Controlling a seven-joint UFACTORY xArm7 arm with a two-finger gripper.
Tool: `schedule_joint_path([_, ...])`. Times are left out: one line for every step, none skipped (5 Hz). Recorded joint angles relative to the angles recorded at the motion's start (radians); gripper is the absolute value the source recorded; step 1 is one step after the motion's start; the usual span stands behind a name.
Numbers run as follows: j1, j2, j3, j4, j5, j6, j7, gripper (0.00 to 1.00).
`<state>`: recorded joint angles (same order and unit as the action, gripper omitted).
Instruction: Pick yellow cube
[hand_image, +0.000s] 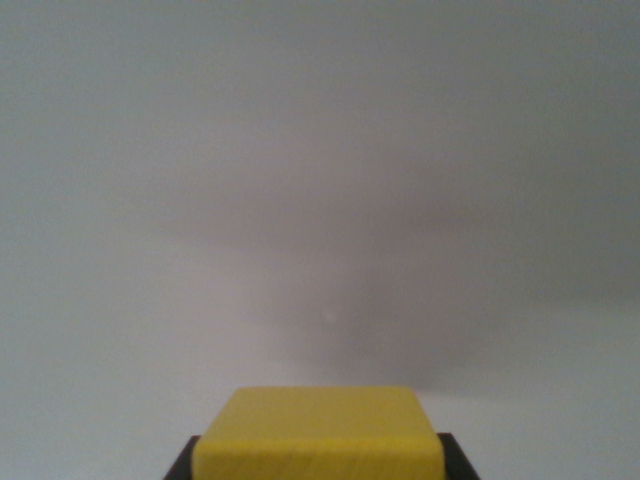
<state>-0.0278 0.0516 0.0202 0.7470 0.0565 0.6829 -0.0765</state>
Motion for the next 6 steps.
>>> schedule_joint_path([-0.0001,-0.014,0.000,0.026,-0.0010,0.040,0.001,1.00])
schedule_joint_path([-0.0001,-0.014,0.000,0.026,-0.0010,0.040,0.001,1.00])
schedule_joint_path([-0.0003,-0.028,-0.001,0.052,-0.0020,0.080,0.003,1.00])
schedule_joint_path([-0.0003,-0.028,-0.001,0.052,-0.0020,0.080,0.003,1.00])
schedule_joint_path([-0.0004,-0.044,-0.001,0.082,-0.0032,0.126,0.005,1.00])
schedule_joint_path([-0.0004,-0.044,-0.001,0.082,-0.0032,0.126,0.005,1.00])
